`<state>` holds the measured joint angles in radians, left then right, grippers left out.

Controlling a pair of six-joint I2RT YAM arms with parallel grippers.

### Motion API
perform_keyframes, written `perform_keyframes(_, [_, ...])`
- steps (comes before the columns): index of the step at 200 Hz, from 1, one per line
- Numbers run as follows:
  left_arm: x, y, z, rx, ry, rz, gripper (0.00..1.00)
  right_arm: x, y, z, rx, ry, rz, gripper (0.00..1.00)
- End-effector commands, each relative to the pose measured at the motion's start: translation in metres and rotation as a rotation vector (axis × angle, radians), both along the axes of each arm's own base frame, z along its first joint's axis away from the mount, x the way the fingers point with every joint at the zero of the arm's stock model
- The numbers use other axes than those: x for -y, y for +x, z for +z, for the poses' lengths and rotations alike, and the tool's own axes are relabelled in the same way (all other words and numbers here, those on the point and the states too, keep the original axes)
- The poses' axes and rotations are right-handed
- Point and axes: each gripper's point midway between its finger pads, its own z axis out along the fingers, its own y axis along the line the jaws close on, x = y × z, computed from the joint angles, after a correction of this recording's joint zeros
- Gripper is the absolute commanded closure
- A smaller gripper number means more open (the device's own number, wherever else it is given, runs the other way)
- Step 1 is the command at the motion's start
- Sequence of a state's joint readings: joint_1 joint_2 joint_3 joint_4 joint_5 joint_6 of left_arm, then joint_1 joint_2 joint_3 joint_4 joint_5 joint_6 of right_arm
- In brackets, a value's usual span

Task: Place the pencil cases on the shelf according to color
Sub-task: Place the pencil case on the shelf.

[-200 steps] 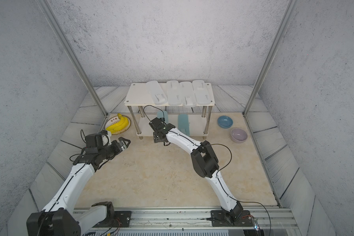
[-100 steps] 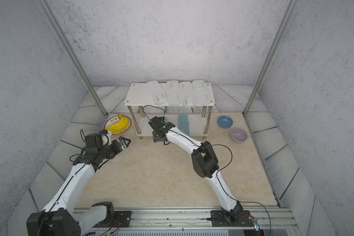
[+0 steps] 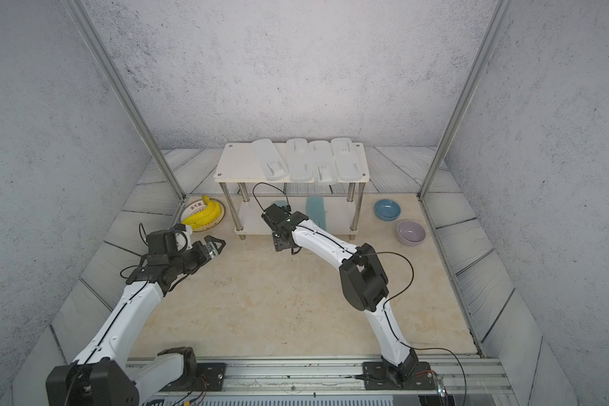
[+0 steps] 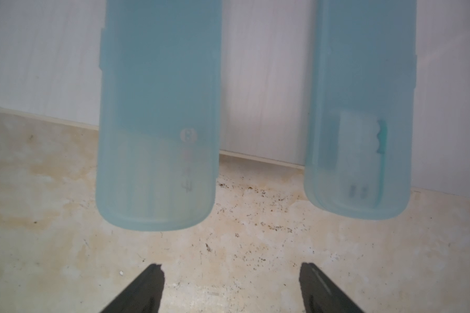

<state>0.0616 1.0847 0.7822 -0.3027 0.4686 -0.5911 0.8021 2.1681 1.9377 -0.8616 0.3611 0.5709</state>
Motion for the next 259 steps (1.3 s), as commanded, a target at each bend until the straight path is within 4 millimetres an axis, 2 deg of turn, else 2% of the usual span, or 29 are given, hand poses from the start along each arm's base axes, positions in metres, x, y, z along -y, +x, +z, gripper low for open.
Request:
perform_keyframes(1, [-0.002, -0.002, 0.007, 0.03, 0.005, -0.001, 0.01, 0.011, -0.012, 0.005, 0.006, -0.016, 0.004, 0.19])
perform_keyframes(18, [-0.002, -0.002, 0.008, 0.036, 0.006, -0.001, 0.01, 0.016, -0.021, -0.001, -0.01, -0.027, 0.001, 0.24])
perform_keyframes(29, [-0.002, -0.002, 0.008, 0.037, 0.006, -0.002, 0.01, 0.017, -0.028, -0.003, -0.016, -0.029, 0.005, 0.31])
perform_keyframes(39, [-0.001, -0.001, 0.007, 0.037, 0.004, -0.004, 0.01, 0.016, -0.035, -0.006, -0.021, -0.025, 0.01, 0.39])
perform_keyframes(63, [-0.001, -0.001, 0.007, 0.036, 0.0, -0.006, 0.01, 0.004, -0.045, -0.019, -0.045, 0.06, 0.019, 0.67])
perform_keyframes(78, [-0.001, -0.001, 0.006, 0.034, -0.001, -0.007, 0.01, -0.008, -0.042, -0.026, -0.049, 0.119, 0.01, 0.84])
perform_keyframes(108, [0.0, 0.0, 0.008, 0.038, 0.0, -0.012, 0.01, -0.031, -0.027, -0.047, -0.055, 0.155, 0.025, 0.99])
perform_keyframes(148, [0.0, 0.0, 0.006, 0.039, -0.002, -0.012, 0.01, -0.054, -0.004, -0.049, -0.031, 0.154, 0.049, 1.0])
perform_keyframes(186, [0.001, 0.0, 0.007, 0.038, -0.001, -0.018, 0.01, -0.063, 0.017, -0.054, -0.004, 0.143, 0.054, 1.0])
perform_keyframes(259, [-0.001, -0.001, 0.011, 0.05, 0.023, -0.022, 0.01, -0.066, 0.045, -0.05, 0.074, 0.12, 0.063, 1.0])
